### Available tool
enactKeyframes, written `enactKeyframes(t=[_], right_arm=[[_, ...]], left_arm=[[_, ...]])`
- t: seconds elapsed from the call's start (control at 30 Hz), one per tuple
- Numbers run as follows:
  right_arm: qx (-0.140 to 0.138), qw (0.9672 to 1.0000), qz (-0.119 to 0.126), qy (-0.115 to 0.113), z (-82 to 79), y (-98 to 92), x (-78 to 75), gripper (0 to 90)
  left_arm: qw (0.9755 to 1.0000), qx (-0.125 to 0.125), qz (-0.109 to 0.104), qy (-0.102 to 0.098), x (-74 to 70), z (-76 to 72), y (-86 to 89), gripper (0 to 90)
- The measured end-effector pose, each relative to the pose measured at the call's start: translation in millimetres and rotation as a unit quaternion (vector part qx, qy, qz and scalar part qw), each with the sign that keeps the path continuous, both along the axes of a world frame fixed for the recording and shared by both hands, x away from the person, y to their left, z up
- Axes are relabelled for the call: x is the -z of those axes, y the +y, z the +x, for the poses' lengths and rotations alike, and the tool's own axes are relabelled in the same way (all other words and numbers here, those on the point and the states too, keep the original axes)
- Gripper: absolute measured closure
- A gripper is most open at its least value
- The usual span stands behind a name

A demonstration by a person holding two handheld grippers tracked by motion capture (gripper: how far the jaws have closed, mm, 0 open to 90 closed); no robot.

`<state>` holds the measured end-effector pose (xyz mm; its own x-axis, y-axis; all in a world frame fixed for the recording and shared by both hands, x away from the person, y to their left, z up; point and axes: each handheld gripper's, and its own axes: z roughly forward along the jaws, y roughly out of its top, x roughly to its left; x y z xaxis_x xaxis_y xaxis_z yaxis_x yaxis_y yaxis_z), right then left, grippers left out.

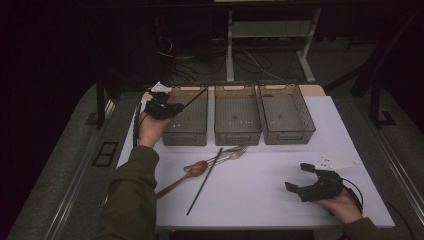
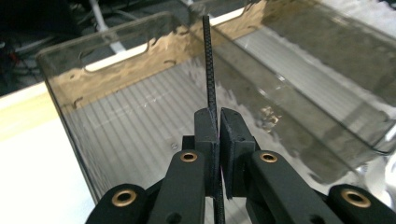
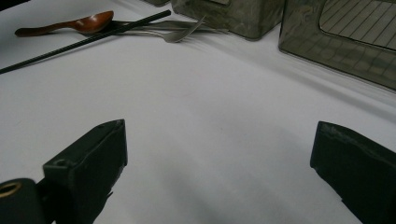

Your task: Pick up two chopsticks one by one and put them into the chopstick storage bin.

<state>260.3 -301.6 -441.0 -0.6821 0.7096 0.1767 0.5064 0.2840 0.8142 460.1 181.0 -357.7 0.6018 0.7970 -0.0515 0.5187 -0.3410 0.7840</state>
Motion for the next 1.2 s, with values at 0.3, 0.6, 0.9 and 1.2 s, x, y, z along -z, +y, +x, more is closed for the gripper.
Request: enactKeyframes(t=[0.3,0.6,0.9,1.2], right_arm=[[0.000,1.0000,0.001,-0.001,0.2,-0.3,-0.1,3.3],[-0.002,1.0000,0.001,-0.001,0.0,-0.9,-0.2,3.3],[-0.002,1.0000,0.001,-0.001,-0.3,-0.7,-0.3,3.3],[-0.001,1.0000,0.002,0.000,-0.2,-0.6,-0.3,3.3]], left_arm=[[0.9994,-0.022,0.005,0.026,15.7,12.6,-6.2,85.4],[0.9987,-0.031,0.019,0.036,22.2,16.6,-8.4,84.1],[0.9992,-0.031,0.008,0.024,16.4,12.6,-6.1,70.8],[1.0000,0.002,-0.006,0.006,-0.6,-6.6,-5.4,50.9]])
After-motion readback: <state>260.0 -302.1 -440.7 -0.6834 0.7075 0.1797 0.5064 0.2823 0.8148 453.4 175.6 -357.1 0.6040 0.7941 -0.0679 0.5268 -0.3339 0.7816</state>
